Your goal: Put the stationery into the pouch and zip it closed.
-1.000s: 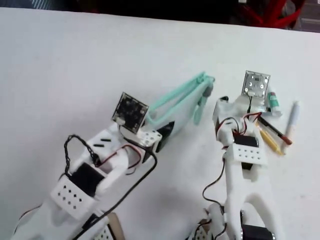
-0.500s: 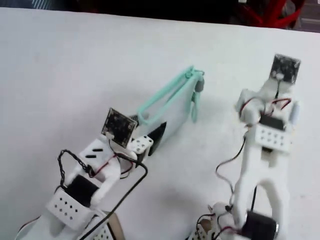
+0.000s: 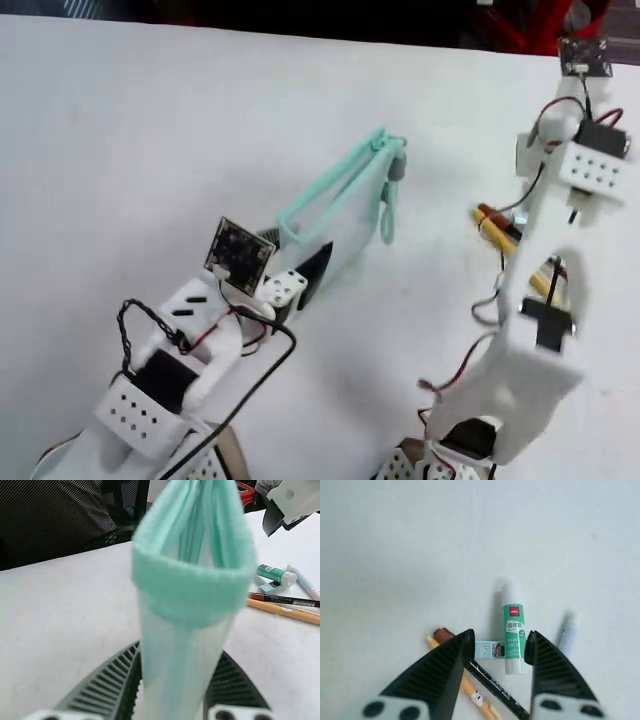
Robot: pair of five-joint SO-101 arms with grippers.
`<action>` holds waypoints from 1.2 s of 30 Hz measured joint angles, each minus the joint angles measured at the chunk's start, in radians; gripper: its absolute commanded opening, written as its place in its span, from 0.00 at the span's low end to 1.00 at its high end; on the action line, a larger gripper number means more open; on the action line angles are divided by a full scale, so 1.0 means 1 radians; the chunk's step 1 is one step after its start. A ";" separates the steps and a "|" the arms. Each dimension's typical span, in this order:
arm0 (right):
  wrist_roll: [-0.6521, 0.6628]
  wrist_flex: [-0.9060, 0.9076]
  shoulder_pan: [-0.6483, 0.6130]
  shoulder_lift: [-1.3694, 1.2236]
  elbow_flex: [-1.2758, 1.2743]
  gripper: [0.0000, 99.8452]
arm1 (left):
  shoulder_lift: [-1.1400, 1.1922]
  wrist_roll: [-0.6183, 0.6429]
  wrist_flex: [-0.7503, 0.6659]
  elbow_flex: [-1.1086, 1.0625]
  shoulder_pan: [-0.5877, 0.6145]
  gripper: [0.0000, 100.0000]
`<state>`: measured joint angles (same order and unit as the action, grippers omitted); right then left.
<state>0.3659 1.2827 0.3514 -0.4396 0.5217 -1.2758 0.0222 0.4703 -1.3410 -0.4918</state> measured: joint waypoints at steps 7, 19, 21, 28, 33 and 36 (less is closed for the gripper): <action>0.064 0.244 0.012 -0.376 0.546 0.17 | 0.000 0.000 0.000 0.000 0.000 0.17; 0.089 0.296 0.060 -0.798 1.014 0.17 | 0.002 0.000 0.000 0.000 0.000 0.17; 0.117 0.279 0.069 -0.835 1.043 0.17 | 0.002 0.000 0.000 0.000 0.000 0.17; 0.130 0.235 0.081 -0.905 1.062 0.17 | 0.002 0.000 0.000 0.000 0.000 0.17; 0.130 0.219 0.072 -0.911 1.062 0.17 | 0.002 0.000 0.000 0.000 0.000 0.17; 0.133 0.213 0.054 -0.911 1.062 0.16 | 0.002 0.000 0.000 0.000 0.000 0.17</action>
<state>0.4994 1.4960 0.4051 -1.3510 1.5835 -1.2743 0.0222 0.4703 -1.3410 -0.4918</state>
